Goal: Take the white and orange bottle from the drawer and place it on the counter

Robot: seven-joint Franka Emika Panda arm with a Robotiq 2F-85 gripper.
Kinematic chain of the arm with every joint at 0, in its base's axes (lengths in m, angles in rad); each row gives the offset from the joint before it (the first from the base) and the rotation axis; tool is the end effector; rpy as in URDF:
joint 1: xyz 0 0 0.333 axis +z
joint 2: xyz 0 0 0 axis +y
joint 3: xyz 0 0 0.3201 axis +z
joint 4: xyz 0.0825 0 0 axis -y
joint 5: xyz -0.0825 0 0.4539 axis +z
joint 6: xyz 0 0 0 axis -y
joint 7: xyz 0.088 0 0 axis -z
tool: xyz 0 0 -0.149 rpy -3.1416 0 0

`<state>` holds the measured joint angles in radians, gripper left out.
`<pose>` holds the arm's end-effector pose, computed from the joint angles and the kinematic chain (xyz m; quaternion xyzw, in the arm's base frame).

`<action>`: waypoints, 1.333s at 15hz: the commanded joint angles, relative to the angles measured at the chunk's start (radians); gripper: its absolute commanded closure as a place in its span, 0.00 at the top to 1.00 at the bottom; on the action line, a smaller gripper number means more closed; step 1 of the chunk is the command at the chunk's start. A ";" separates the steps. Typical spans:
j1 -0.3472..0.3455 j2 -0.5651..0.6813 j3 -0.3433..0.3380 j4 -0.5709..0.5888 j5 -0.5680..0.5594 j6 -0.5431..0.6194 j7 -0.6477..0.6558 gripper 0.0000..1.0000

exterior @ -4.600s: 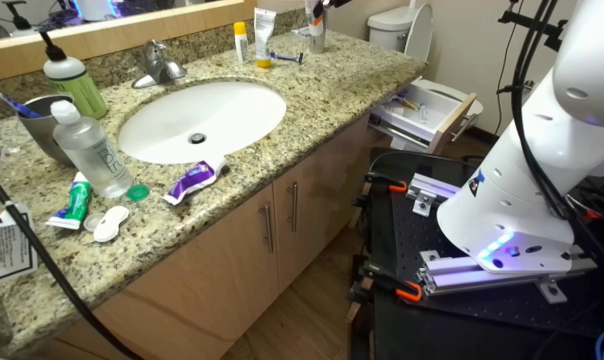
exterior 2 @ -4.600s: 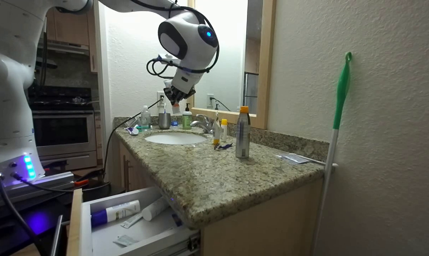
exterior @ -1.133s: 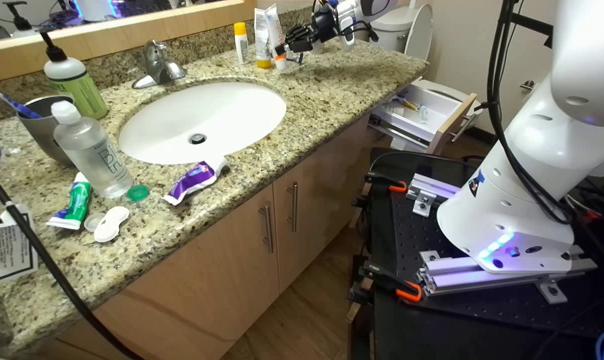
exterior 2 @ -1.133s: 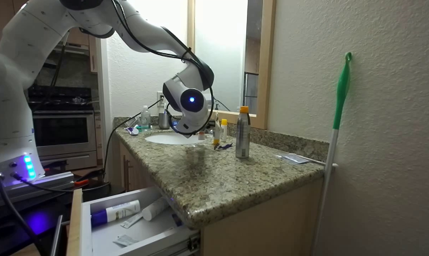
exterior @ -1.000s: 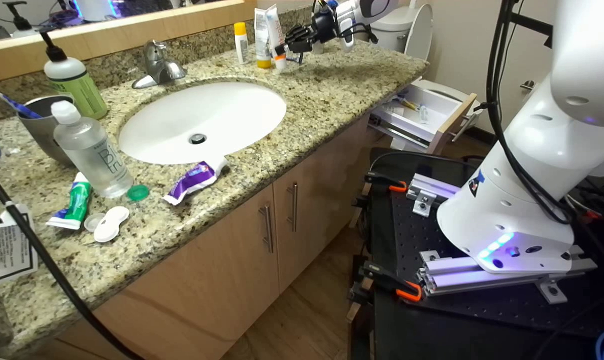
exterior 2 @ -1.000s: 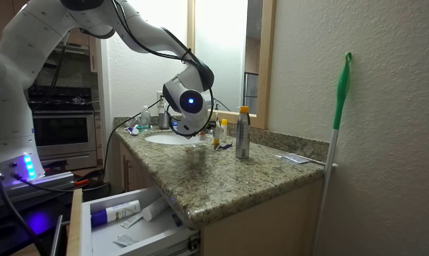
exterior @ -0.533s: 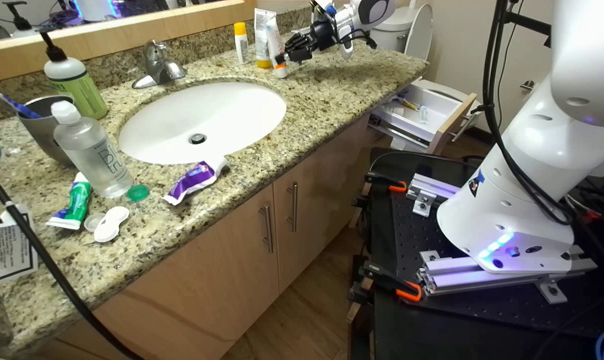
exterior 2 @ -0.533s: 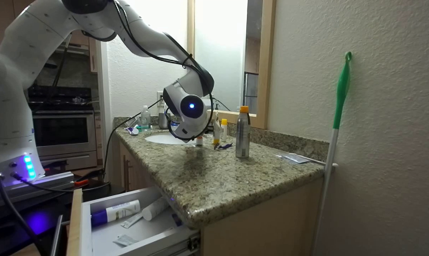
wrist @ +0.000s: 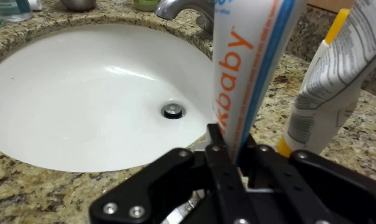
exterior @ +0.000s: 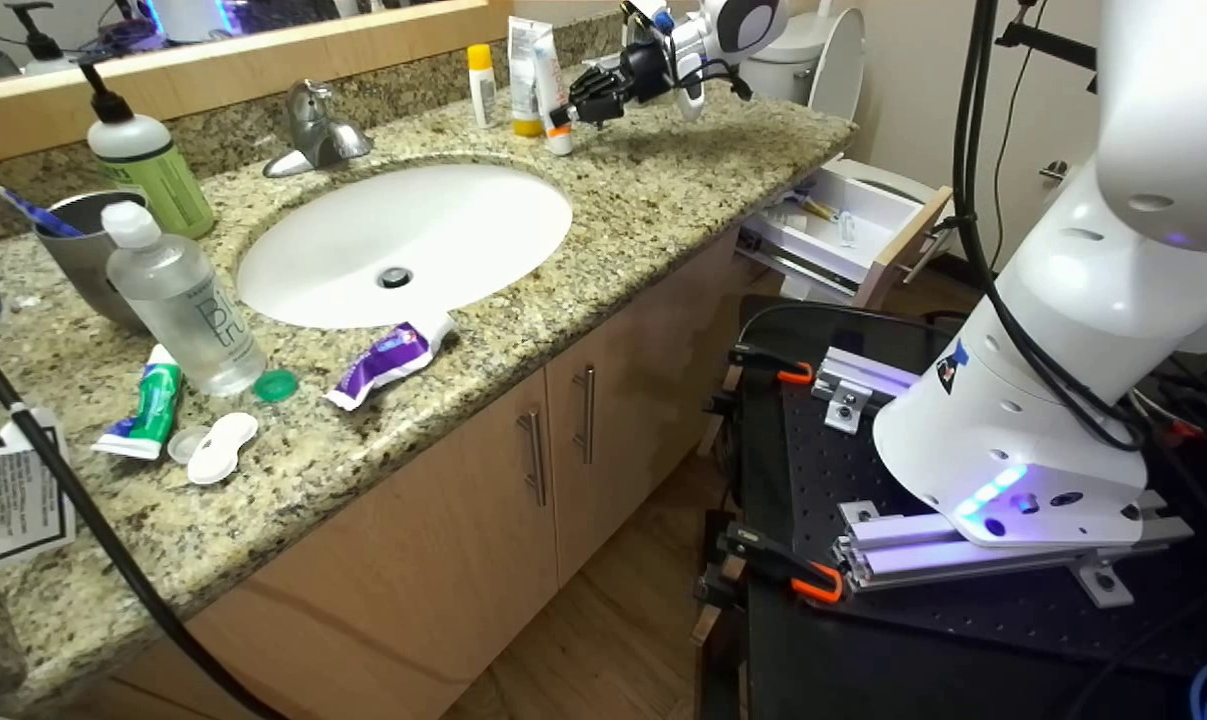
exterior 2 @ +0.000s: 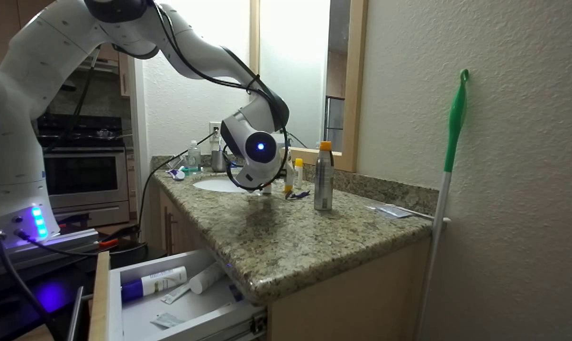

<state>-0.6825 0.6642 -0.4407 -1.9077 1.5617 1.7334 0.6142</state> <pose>0.3931 -0.5179 0.1053 -0.1958 0.8109 0.1105 0.5403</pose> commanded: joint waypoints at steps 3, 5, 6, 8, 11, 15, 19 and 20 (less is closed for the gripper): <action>-0.015 -0.002 0.014 0.002 -0.012 0.002 0.004 0.04; -0.018 0.004 0.015 0.007 -0.020 -0.007 0.012 0.04; -0.016 0.005 0.013 0.008 -0.020 -0.002 0.012 0.14; -0.012 0.007 0.008 0.011 -0.028 0.011 0.013 0.40; -0.012 0.006 0.004 0.015 -0.024 0.031 0.005 0.54; -0.017 0.002 -0.014 0.029 -0.064 0.049 0.024 0.83; -0.017 -0.040 -0.083 0.067 -0.283 0.030 0.094 1.00; -0.023 -0.050 -0.104 0.092 -0.383 -0.010 0.116 1.00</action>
<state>-0.6901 0.6565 -0.5044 -1.8591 1.3680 1.7728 0.6612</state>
